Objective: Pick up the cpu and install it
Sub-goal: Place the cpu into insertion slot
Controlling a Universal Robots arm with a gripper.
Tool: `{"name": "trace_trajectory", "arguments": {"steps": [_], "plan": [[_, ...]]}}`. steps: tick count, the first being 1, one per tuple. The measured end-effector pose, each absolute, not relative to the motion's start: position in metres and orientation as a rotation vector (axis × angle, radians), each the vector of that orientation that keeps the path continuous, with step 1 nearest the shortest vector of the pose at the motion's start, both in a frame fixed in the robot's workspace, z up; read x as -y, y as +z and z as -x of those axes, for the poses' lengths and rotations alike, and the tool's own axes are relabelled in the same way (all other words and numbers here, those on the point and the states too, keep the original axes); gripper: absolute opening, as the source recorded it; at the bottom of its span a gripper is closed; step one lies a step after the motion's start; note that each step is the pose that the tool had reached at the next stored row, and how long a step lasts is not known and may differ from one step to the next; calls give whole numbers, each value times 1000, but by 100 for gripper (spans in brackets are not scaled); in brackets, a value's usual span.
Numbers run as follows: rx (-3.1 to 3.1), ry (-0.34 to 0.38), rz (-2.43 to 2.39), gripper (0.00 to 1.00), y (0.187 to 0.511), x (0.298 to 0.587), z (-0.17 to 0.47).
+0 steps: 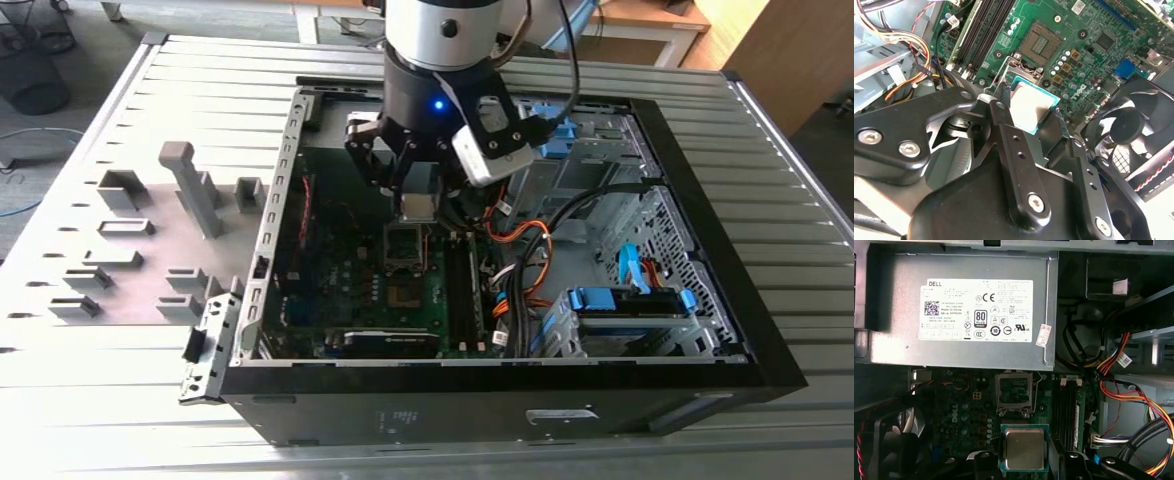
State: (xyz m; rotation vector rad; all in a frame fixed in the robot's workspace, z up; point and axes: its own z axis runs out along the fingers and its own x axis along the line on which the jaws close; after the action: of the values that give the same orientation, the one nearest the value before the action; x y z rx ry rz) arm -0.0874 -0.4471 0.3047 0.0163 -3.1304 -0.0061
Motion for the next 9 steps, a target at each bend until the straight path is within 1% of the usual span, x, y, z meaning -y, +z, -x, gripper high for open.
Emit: {"name": "trace_trajectory", "arguments": {"steps": [9], "plan": [[3130,-6,-16,47,296,447,90]]}}
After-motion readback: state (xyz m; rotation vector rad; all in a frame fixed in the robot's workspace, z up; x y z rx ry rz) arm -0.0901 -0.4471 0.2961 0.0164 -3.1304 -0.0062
